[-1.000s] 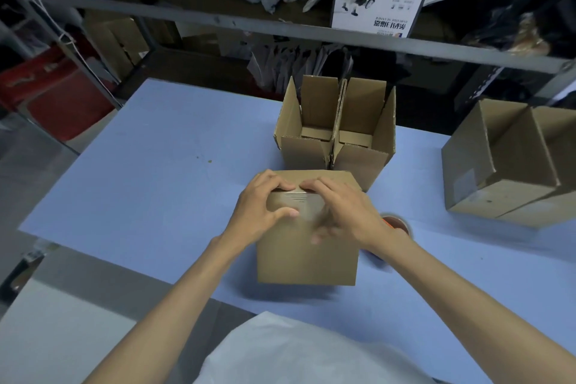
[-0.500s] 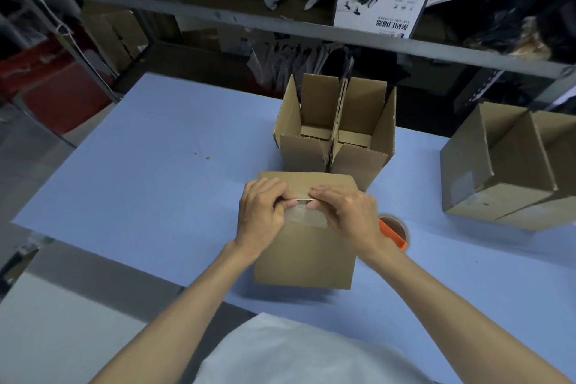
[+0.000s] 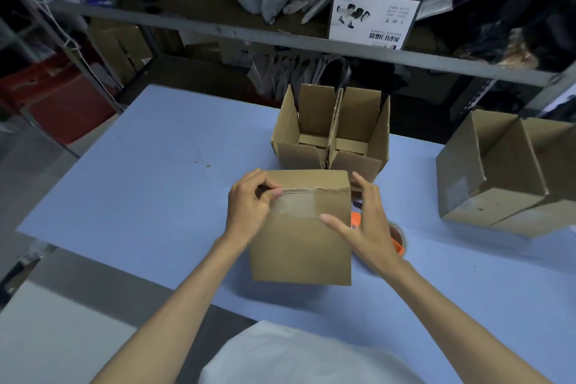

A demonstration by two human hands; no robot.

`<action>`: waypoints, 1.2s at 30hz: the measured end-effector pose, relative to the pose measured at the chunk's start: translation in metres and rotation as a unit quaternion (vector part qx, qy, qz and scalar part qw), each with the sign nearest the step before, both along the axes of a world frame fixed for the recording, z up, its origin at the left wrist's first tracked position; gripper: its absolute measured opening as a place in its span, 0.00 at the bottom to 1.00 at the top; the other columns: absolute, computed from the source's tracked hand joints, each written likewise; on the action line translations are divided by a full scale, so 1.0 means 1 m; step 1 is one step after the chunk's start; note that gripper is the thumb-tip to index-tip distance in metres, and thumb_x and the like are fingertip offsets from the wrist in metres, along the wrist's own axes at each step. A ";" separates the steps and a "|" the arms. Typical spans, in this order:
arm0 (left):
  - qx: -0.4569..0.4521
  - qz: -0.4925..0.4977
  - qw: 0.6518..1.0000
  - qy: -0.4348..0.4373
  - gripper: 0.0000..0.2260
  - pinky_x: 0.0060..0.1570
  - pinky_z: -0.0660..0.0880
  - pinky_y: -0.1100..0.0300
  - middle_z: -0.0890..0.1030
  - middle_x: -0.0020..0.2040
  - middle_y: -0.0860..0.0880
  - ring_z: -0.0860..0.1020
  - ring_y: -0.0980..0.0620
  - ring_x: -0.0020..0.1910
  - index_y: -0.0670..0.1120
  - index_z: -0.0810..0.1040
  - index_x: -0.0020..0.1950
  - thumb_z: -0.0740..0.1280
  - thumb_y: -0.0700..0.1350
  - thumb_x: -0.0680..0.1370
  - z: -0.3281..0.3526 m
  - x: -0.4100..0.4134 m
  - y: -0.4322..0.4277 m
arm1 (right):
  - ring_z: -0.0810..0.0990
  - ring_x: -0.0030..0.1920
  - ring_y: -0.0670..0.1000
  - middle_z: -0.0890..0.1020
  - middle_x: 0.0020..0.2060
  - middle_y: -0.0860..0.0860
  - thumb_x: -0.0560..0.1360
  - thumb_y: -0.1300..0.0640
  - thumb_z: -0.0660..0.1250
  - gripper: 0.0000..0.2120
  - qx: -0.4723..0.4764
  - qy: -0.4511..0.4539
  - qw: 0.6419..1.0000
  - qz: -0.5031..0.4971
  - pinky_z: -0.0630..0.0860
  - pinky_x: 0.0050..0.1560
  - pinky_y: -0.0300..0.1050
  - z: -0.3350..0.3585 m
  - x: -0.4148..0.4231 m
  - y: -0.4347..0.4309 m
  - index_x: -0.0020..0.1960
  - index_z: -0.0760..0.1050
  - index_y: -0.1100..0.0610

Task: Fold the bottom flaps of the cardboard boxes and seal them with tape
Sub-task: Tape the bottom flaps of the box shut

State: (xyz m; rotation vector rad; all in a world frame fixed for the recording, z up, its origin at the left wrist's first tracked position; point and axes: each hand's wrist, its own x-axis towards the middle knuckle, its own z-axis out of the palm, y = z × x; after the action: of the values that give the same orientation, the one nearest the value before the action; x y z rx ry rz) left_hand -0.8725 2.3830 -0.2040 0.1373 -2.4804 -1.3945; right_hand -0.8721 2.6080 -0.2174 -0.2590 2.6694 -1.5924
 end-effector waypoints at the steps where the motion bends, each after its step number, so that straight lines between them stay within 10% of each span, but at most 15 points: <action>1: 0.015 0.002 1.000 -0.006 0.08 0.48 0.76 0.52 0.80 0.39 0.52 0.80 0.48 0.45 0.44 0.79 0.37 0.71 0.33 0.70 0.001 -0.001 -0.003 | 0.70 0.64 0.41 0.68 0.65 0.43 0.68 0.32 0.67 0.39 -0.035 -0.022 0.999 -0.004 0.70 0.62 0.41 -0.003 0.002 0.003 0.73 0.59 0.46; 12: 0.076 0.009 0.992 -0.100 0.06 0.48 0.72 0.61 0.80 0.45 0.49 0.77 0.57 0.46 0.44 0.79 0.44 0.67 0.34 0.77 0.002 -0.004 -0.029 | 0.79 0.48 0.42 0.82 0.45 0.41 0.77 0.60 0.66 0.07 0.000 -0.135 0.989 0.067 0.75 0.44 0.37 -0.005 -0.008 0.015 0.50 0.76 0.47; 19: 0.056 -0.013 0.983 -0.175 0.26 0.56 0.72 0.61 0.72 0.59 0.58 0.73 0.60 0.58 0.57 0.70 0.66 0.67 0.64 0.70 0.004 0.034 0.003 | 0.77 0.42 0.56 0.80 0.39 0.56 0.74 0.63 0.64 0.02 0.067 -0.090 0.992 0.059 0.74 0.42 0.52 0.021 -0.006 -0.009 0.46 0.74 0.60; 25: -0.016 0.024 0.975 -0.218 0.21 0.49 0.77 0.57 0.78 0.56 0.53 0.79 0.50 0.51 0.51 0.74 0.66 0.64 0.38 0.74 0.010 0.032 0.001 | 0.82 0.34 0.50 0.80 0.44 0.53 0.76 0.55 0.69 0.12 0.028 -0.131 0.990 0.053 0.81 0.31 0.49 0.028 -0.003 -0.022 0.57 0.73 0.56; 30: -0.012 0.031 0.969 -0.245 0.18 0.47 0.75 0.59 0.81 0.52 0.53 0.77 0.53 0.53 0.51 0.79 0.60 0.62 0.38 0.74 0.021 0.020 -0.017 | 0.68 0.67 0.43 0.65 0.71 0.46 0.71 0.75 0.61 0.28 0.055 0.059 0.969 0.234 0.73 0.57 0.35 0.034 -0.008 -0.010 0.62 0.78 0.48; 36: 0.064 -0.029 0.953 -0.294 0.16 0.45 0.80 0.55 0.79 0.58 0.53 0.81 0.53 0.51 0.54 0.74 0.65 0.67 0.46 0.77 0.034 0.017 -0.027 | 0.64 0.68 0.50 0.80 0.58 0.47 0.70 0.58 0.75 0.10 0.223 0.106 0.909 0.335 0.55 0.59 0.24 0.040 -0.016 -0.011 0.50 0.82 0.56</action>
State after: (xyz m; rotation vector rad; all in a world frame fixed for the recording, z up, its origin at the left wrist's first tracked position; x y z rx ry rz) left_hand -0.8552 2.3557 -0.1696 0.5928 -2.8651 -1.7418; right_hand -0.8879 2.5968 -0.1772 -1.2164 2.5442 -0.7672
